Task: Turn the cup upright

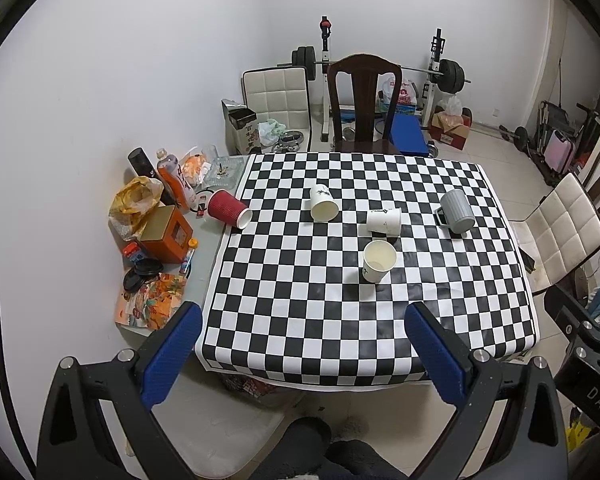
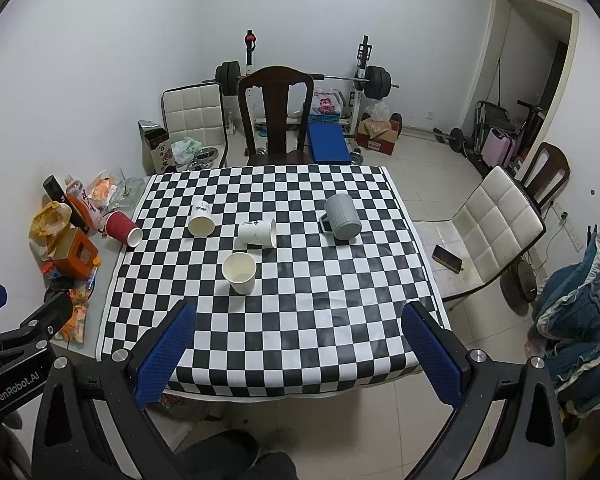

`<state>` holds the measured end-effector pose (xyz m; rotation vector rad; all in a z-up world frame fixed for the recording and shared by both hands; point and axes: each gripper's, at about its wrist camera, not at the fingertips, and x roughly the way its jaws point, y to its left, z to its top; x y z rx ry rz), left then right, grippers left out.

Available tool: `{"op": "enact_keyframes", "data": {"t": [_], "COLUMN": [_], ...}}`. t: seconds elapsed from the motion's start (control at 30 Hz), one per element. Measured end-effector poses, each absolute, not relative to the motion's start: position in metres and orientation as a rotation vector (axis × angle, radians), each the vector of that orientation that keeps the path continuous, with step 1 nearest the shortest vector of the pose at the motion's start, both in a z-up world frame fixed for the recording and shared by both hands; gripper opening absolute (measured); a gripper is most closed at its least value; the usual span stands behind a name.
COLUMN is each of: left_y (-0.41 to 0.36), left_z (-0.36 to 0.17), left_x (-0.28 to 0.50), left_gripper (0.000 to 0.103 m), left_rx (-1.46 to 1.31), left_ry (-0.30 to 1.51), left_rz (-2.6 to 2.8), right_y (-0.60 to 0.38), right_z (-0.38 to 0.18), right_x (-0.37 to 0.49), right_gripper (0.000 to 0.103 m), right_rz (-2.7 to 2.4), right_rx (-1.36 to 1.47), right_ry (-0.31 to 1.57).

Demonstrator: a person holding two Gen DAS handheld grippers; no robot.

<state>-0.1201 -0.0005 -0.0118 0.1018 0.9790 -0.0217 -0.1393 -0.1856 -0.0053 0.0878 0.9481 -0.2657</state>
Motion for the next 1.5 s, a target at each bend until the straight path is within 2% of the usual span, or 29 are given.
{"op": "enact_keyframes", "data": {"t": [1.5], "left_y": [0.0044], "left_z": [-0.0073], "left_x": [-0.1173], "left_gripper": [0.103], "left_rx": [0.113], "left_ry": [0.972], "left_rz": [-0.026], "right_y": [-0.1845], "right_z": [-0.0046], "right_x": [-0.1384], "right_gripper": [0.103], "right_rz": [-0.246], "right_rx": [0.075], "right_ry": [0.942]}}
